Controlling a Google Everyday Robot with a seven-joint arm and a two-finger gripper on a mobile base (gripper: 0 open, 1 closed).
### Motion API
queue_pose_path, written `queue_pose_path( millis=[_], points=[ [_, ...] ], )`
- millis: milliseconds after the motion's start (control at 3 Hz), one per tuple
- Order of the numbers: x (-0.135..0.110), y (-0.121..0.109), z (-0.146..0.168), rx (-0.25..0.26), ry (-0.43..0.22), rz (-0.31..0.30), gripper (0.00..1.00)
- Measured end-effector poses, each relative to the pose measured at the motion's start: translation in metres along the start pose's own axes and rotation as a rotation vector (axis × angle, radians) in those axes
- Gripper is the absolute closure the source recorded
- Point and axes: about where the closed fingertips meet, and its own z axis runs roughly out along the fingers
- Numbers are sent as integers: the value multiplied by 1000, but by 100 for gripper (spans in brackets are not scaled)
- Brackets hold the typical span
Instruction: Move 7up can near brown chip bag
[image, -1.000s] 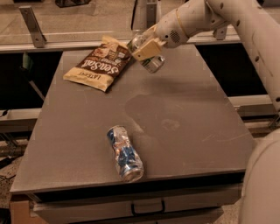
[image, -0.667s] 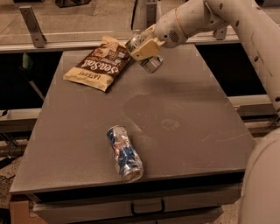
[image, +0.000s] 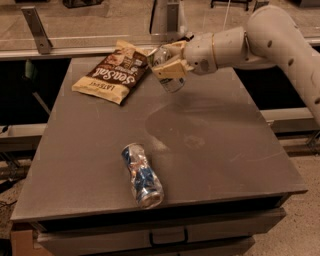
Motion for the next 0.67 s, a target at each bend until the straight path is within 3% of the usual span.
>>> queue_pose_path(
  millis=[333,667],
  points=[
    [-8,-9,18,79,-195,-61,100],
    [-24,-26,24,139,-303,-163,100]
  ],
)
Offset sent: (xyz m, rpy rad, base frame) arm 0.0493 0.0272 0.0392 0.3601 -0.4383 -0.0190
